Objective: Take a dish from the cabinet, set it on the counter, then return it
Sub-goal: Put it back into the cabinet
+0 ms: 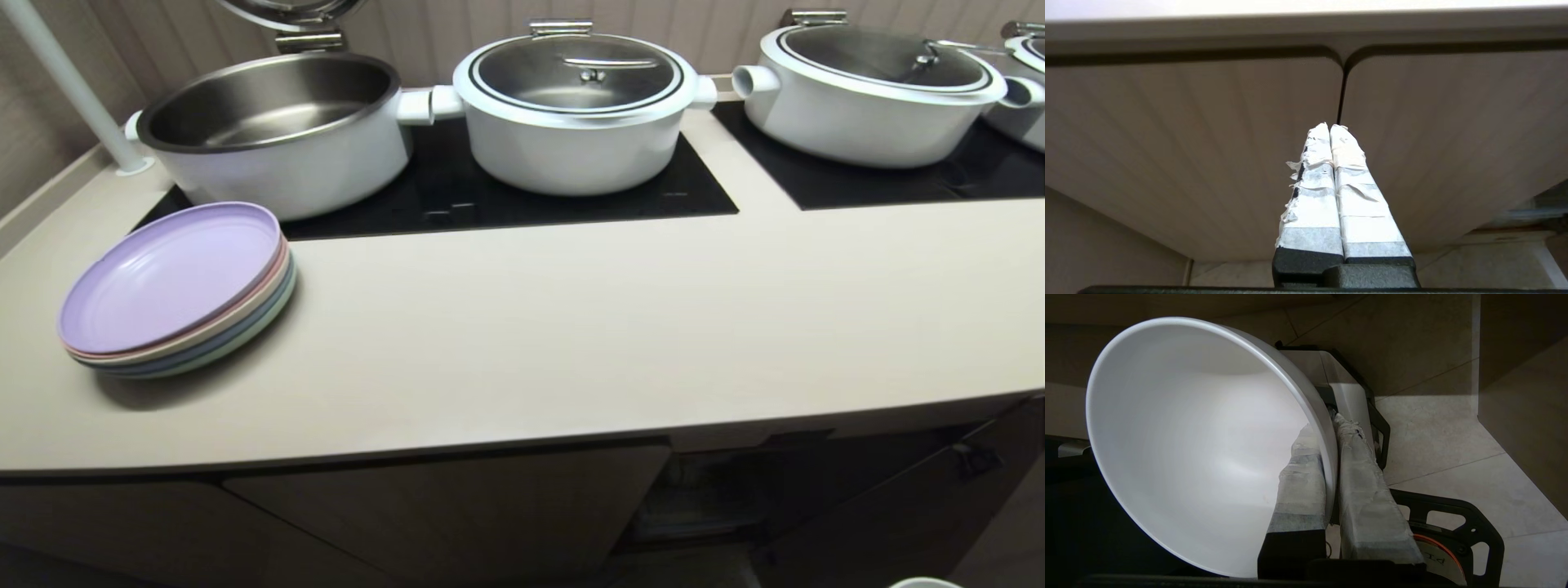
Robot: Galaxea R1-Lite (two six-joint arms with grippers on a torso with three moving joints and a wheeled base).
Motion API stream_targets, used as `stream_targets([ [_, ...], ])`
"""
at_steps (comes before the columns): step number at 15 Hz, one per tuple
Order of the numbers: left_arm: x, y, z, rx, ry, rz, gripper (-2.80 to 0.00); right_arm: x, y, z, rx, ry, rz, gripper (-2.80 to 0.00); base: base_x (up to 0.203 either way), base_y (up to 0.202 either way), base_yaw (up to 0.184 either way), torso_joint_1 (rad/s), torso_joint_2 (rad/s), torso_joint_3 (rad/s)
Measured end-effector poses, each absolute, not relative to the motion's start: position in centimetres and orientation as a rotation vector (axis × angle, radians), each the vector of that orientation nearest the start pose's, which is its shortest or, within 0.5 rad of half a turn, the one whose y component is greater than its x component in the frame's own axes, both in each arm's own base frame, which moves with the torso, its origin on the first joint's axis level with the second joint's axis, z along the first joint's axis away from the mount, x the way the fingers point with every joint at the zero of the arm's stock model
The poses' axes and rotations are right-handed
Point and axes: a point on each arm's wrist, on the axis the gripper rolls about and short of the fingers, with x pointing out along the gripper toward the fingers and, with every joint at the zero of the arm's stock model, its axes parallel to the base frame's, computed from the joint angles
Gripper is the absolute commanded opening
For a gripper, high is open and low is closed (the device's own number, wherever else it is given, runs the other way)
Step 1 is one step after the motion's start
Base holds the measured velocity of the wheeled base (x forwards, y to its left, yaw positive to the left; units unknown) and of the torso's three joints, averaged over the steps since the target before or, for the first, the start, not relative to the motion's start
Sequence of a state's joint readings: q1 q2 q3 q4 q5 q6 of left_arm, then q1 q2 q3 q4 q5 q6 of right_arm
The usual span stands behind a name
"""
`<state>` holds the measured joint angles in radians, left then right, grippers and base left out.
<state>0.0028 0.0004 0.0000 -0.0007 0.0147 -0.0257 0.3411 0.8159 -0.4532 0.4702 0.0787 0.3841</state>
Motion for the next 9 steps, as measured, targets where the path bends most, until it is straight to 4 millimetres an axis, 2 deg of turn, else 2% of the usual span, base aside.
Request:
stream_targets([
  [9, -2.28, 0.03, 7.55, -0.026, 0.000, 0.018, -2.80, 5.15, 2.01, 15.08, 0.247, 0.905, 0.225, -2.80, 0.000, 0.000, 0.000, -0.244, 0.54, 0.288],
])
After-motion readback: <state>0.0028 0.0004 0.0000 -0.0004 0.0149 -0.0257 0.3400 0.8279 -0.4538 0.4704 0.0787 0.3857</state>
